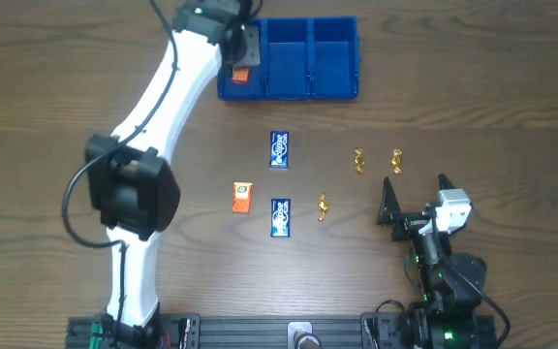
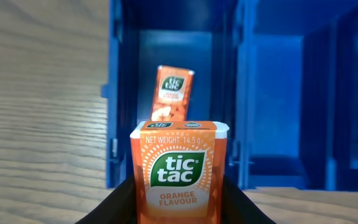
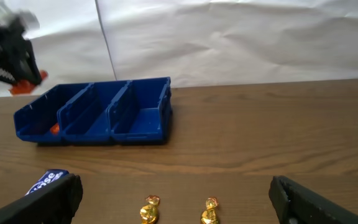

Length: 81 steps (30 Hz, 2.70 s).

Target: Sort Candies Into Trays

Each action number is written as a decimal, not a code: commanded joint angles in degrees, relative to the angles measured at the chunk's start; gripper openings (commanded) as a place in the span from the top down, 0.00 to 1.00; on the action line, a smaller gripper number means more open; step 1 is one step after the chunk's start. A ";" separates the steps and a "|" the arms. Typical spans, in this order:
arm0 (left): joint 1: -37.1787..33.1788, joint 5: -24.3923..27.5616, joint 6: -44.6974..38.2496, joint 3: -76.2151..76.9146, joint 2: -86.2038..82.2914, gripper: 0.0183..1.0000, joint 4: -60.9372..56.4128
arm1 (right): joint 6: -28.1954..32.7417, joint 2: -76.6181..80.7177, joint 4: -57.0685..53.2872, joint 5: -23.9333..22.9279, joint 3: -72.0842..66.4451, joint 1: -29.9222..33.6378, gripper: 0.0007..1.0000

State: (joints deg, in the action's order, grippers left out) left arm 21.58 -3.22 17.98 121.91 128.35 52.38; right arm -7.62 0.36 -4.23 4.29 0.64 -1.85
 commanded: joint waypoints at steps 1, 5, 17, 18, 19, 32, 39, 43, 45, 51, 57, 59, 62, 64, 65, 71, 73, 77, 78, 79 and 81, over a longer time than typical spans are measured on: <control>-0.39 0.09 -1.27 1.84 0.98 0.65 -0.74 | 0.02 -0.20 -0.13 0.09 -0.22 -0.28 0.00; -0.57 0.09 -1.31 1.84 1.03 0.61 -1.66 | 0.02 -0.20 -0.13 0.11 -0.22 -0.28 0.00; 3.28 -5.46 -1.07 1.18 -5.25 0.31 2.78 | 0.02 -0.20 -0.13 0.11 -0.20 -0.28 0.00; 4.85 -7.17 -0.96 0.26 -7.19 0.31 4.28 | 0.02 -0.20 -0.13 0.09 -0.20 -0.28 0.00; 6.62 -9.31 -0.11 -1.16 -9.44 0.32 5.49 | 0.02 -0.20 -0.13 0.11 -0.20 -0.28 0.00; 22.71 -12.48 15.41 -47.76 -41.03 0.24 -4.68 | 0.02 -0.20 -0.13 0.09 -0.20 -0.28 0.00; 21.77 -7.48 18.08 -67.04 -42.05 0.25 -16.11 | 0.02 -0.20 -0.13 0.11 -0.20 -0.28 0.00; 20.52 -4.79 18.84 -74.12 -42.01 0.25 -22.75 | 0.02 -0.20 -0.13 0.11 -0.22 -0.28 0.00; 19.85 -4.11 18.88 -76.59 -41.90 0.25 -25.51 | 0.02 -0.20 -0.13 0.11 -0.20 -0.28 0.00; 18.82 -3.08 18.01 -77.81 -38.99 0.25 -29.24 | 0.02 -0.20 -0.13 0.11 -0.22 -0.28 0.00; 18.82 -2.86 18.03 -77.81 -35.74 0.28 -30.49 | 0.02 -0.20 -0.13 0.11 -0.20 -0.28 0.00; 18.82 -2.86 18.01 -77.79 -35.15 0.33 -31.01 | 0.02 -0.20 -0.13 0.11 -0.20 -0.28 0.00; 18.82 -2.84 18.05 -77.79 -34.71 0.45 -31.63 | 0.02 -0.20 -0.13 0.11 -0.20 -0.28 0.00; 18.84 -2.84 18.08 -77.79 -34.40 0.50 -32.22 | 0.02 -0.20 -0.13 0.09 -0.20 -0.28 0.00; 18.84 -2.84 18.10 -77.79 -34.29 0.52 -32.46 | 0.02 -0.20 -0.13 0.09 -0.20 -0.28 0.00; 18.88 -2.84 18.49 -77.79 -33.86 0.67 -33.00 | 0.02 -0.20 -0.13 0.09 -0.22 -0.28 0.00; 18.88 -2.84 19.15 -77.70 -33.86 0.70 -32.96 | 0.02 -0.20 -0.13 0.09 -0.20 -0.28 0.00; 18.88 -2.93 19.52 -76.39 -34.36 0.72 -32.35 | 0.02 -0.20 -0.13 0.09 -0.20 -0.28 0.00; 18.88 -3.30 19.54 -75.49 -34.77 0.71 -31.50 | 0.00 -0.20 -0.13 0.09 -0.20 -0.28 0.00; 18.84 -3.89 19.52 -74.20 -35.41 0.71 -30.34 | 0.02 -0.20 -0.13 0.11 -0.20 -0.28 0.00; 18.51 -6.97 19.23 -69.18 -37.11 0.71 -25.18 | 0.02 -0.20 -0.13 0.09 -0.22 -0.28 0.00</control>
State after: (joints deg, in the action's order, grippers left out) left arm 40.69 -6.15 36.45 45.56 93.27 21.89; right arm -7.62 0.36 -4.23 4.29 0.64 -1.85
